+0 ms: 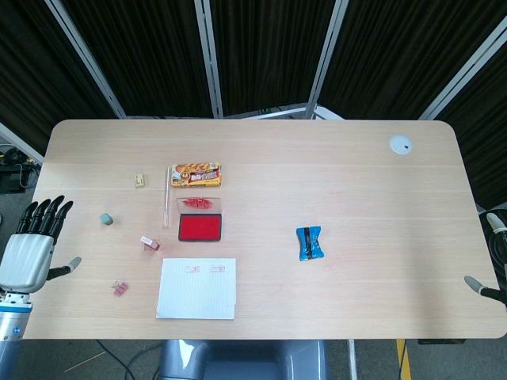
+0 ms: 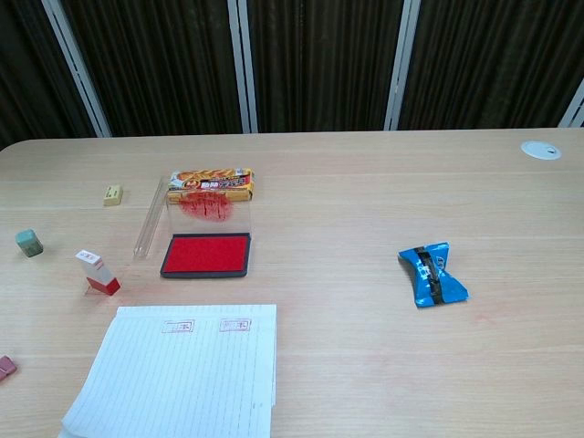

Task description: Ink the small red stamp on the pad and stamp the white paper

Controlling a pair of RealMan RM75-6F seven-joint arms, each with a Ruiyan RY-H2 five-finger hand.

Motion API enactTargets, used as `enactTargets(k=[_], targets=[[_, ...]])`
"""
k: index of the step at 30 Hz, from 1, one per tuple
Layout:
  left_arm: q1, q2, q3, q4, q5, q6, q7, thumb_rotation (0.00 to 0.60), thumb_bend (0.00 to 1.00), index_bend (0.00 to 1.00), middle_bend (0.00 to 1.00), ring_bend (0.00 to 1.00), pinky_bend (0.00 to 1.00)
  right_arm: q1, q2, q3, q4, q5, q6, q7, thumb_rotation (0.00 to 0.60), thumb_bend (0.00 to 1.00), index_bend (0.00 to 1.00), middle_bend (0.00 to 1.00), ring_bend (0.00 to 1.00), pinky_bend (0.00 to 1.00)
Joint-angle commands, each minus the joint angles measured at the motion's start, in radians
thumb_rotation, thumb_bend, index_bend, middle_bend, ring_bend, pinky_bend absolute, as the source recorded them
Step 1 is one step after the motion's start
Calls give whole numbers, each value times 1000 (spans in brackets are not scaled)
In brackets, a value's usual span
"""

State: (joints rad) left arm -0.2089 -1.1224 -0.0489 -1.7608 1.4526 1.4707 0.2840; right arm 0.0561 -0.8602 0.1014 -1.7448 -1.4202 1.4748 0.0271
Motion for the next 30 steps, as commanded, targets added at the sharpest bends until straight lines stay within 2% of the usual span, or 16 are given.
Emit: enactTargets(k=[1, 4, 6, 7, 9, 11, 14, 17, 23, 30], targets=[[1, 2, -2, -1, 2, 1, -3, 600, 0, 0, 0, 0, 0, 1, -1, -1, 0, -1, -3, -2, 600, 0, 0, 0, 0, 0], [2, 3, -2, 4, 4, 1, -2, 600, 0, 0, 0, 0, 0, 3, -2, -2, -2, -1, -6, -6, 600, 0, 0, 0, 0, 0], [-3, 1, -3, 17, 7, -7, 8, 600, 0, 0, 0, 21, 37, 4, -2, 1, -6, -1, -4, -8, 600, 0, 0, 0, 0, 0], [-9, -4, -5, 25, 12, -14, 10, 600, 0, 0, 0, 71, 105, 4, -2, 1, -6, -1, -3, -10, 600, 0, 0, 0, 0, 0], [-28, -19, -9, 52, 24, -35, 15, 600, 8, 0, 0, 231, 308, 6, -3, 3, -7, 3, -6, -14, 600, 0, 0, 0, 0, 0], [-60, -55, -17, 93, 29, -73, 20, 600, 26, 3, 0, 475, 567, 9, -5, 6, -5, 13, -13, -19, 600, 0, 0, 0, 0, 0], [-116, -108, -25, 138, 24, -161, 16, 600, 32, 58, 0, 679, 740, 15, -9, 14, -2, 33, -20, -30, 600, 0, 0, 0, 0, 0], [-177, -162, -33, 186, 14, -257, 12, 600, 30, 111, 0, 750, 799, 21, -15, 21, 4, 51, -26, -51, 600, 0, 0, 0, 0, 0], [-267, -242, -36, 300, 13, -393, -31, 600, 38, 192, 12, 798, 831, 28, -32, 25, 13, 85, -41, -94, 600, 0, 0, 0, 0, 0], [-336, -309, 10, 466, 98, -475, -202, 600, 142, 281, 185, 833, 851, 40, -60, 25, 22, 109, -56, -157, 600, 0, 0, 0, 0, 0]])
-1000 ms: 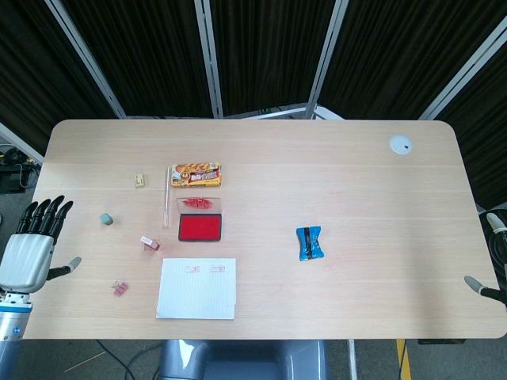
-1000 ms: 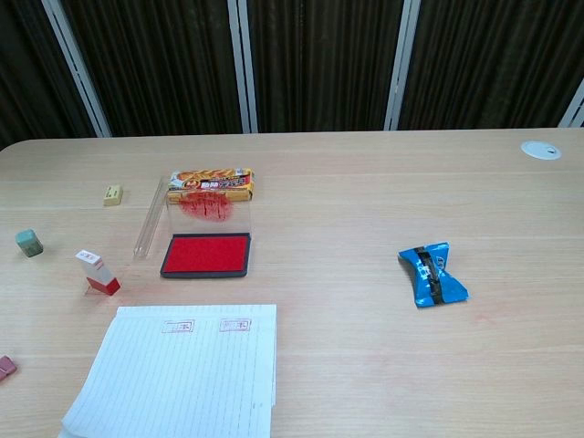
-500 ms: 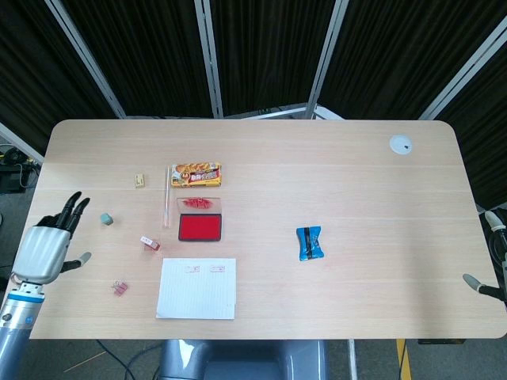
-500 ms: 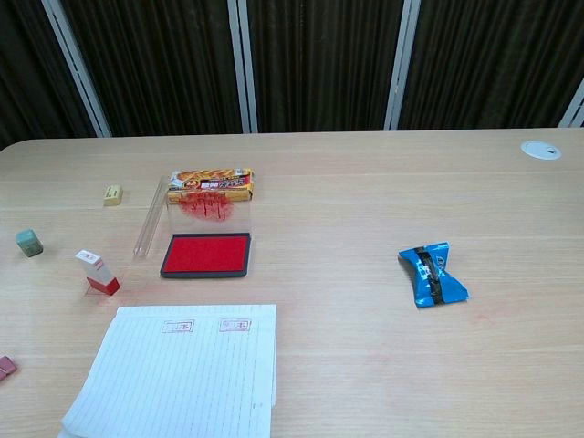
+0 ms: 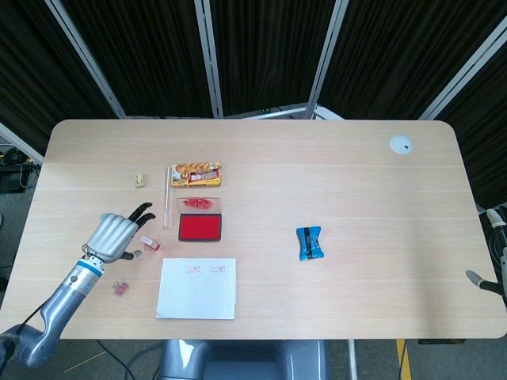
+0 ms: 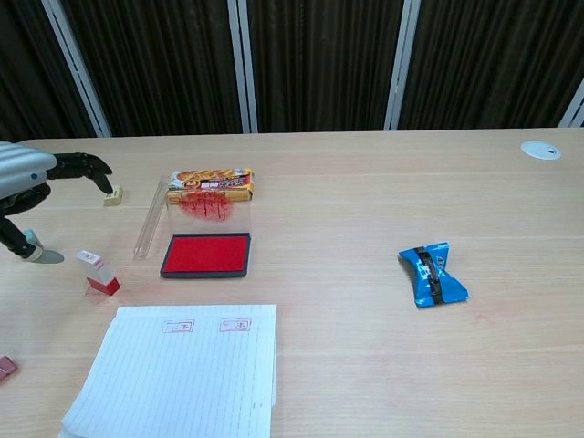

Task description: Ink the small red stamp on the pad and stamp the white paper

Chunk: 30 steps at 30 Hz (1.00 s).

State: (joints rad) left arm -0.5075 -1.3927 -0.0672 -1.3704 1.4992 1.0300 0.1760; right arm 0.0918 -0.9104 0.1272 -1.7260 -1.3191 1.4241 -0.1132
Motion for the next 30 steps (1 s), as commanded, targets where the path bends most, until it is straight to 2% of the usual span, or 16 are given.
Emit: enactTargets(k=[1, 5, 16, 22, 30], targets=[[-44, -44, 35, 98, 69, -33, -110, 600, 151, 298, 202, 835, 852, 5, -13, -1, 5, 11, -8, -22, 600, 0, 0, 0, 0, 0], [-62, -71, 65, 192, 129, -15, -179, 600, 216, 357, 259, 839, 852, 8, -24, -3, 15, 25, -16, -41, 600, 0, 0, 0, 0, 0], [-72, -132, 115, 375, 173, 8, -316, 600, 218, 379, 316, 839, 853, 7, -30, -3, 21, 35, -19, -51, 600, 0, 0, 0, 0, 0], [-75, -163, 132, 435, 186, 24, -371, 600, 232, 396, 365, 839, 853, 10, -33, -3, 26, 41, -26, -54, 600, 0, 0, 0, 0, 0], [-83, -203, 144, 498, 189, 20, -383, 600, 246, 429, 412, 839, 852, 13, -39, -2, 34, 52, -34, -60, 600, 0, 0, 0, 0, 0]])
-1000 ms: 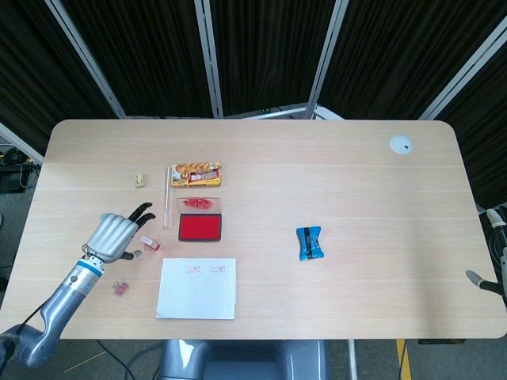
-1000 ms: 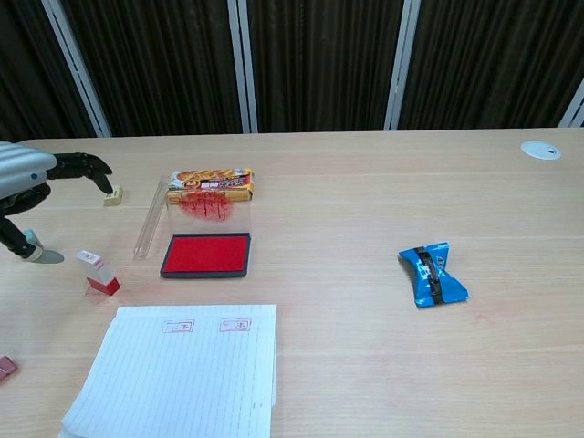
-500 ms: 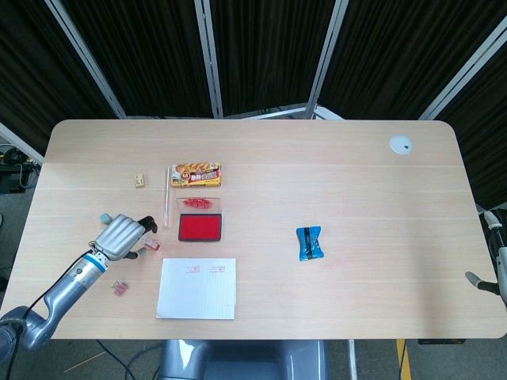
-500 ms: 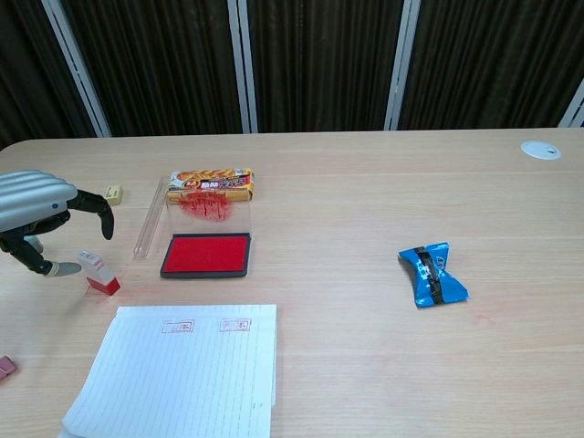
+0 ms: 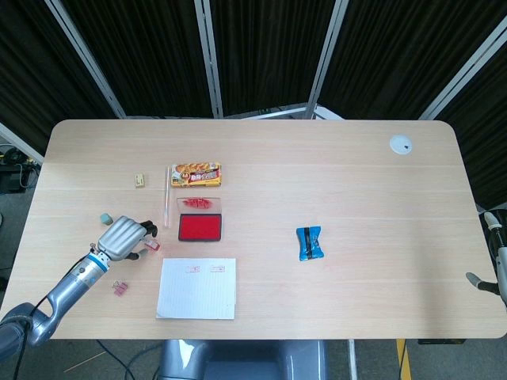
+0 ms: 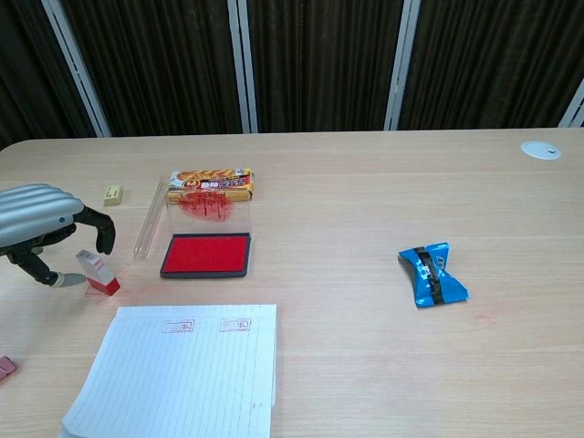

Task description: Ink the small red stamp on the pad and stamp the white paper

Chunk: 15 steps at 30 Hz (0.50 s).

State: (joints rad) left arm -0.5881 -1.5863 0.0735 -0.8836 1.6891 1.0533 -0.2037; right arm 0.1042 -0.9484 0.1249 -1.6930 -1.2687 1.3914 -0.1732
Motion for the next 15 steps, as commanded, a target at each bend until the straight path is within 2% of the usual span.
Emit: enactTargets(k=[1, 15], targets=[[-3, -12, 4, 17, -2, -4, -6, 600, 250, 431, 415, 839, 853, 1, -1, 0, 2, 3, -2, 0, 600, 0, 0, 0, 0, 0], [-11, -22, 11, 44, -4, 13, -16, 600, 279, 446, 445, 839, 853, 5, -8, 1, 13, 12, -12, -5, 600, 0, 0, 0, 0, 0]])
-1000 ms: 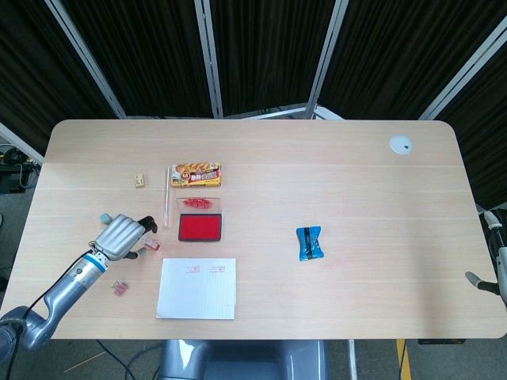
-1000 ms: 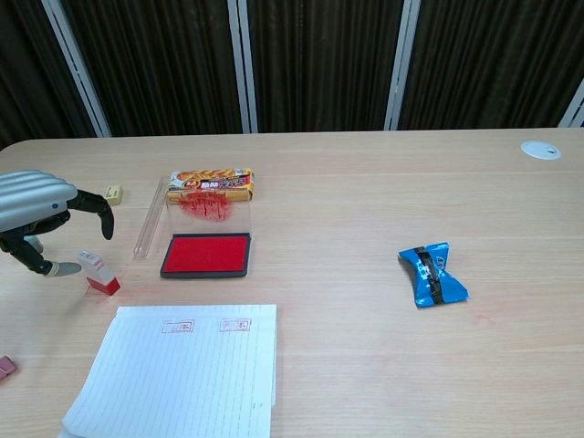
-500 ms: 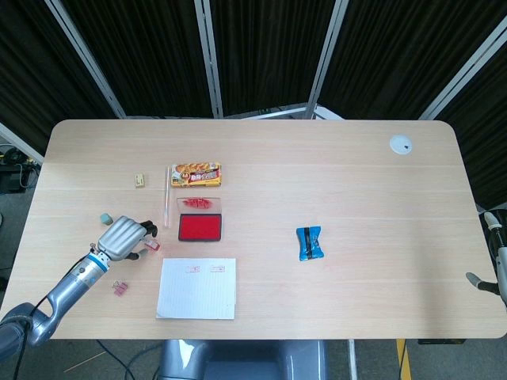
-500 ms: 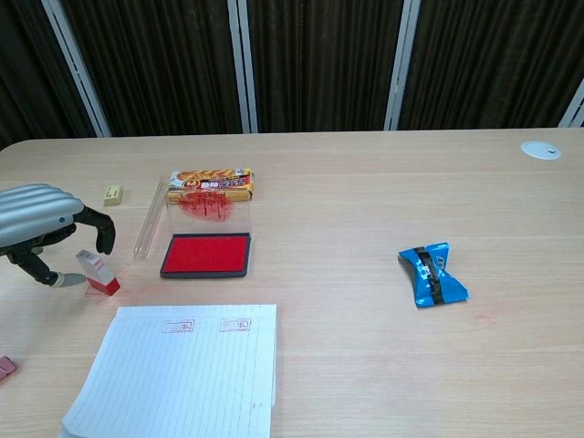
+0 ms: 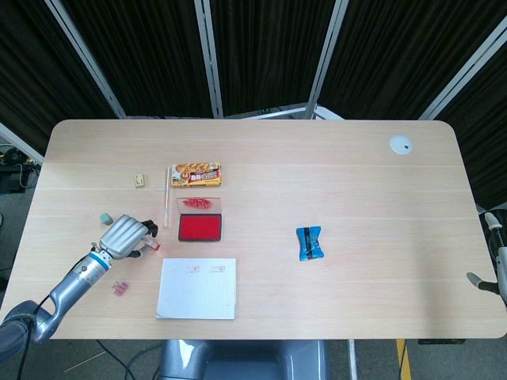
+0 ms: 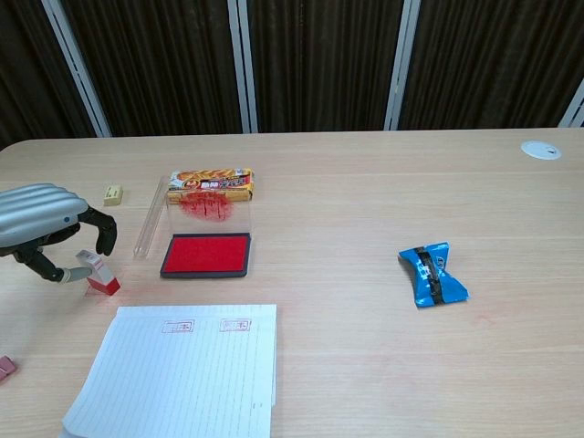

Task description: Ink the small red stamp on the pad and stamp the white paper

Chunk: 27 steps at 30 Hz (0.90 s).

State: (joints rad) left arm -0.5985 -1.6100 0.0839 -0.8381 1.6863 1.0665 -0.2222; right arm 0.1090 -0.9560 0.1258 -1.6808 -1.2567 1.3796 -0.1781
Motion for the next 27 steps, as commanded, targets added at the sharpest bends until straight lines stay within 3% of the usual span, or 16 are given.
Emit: enactTargets(k=[1, 22, 27], targets=[[-1, 2, 1, -4, -1, 0, 4, 600, 279, 447, 449, 839, 852, 0, -1, 0, 1, 1, -1, -1, 600, 0, 0, 0, 0, 0], [-10, 12, 4, -41, -25, -14, 17, 600, 367, 564, 528, 840, 853, 4, -7, 0, 11, 9, -11, -3, 600, 0, 0, 0, 0, 0], [-18, 48, -13, -102, -44, -18, 0, 600, 368, 566, 529, 840, 853, 4, -6, 0, 10, 11, -12, -1, 600, 0, 0, 0, 0, 0]])
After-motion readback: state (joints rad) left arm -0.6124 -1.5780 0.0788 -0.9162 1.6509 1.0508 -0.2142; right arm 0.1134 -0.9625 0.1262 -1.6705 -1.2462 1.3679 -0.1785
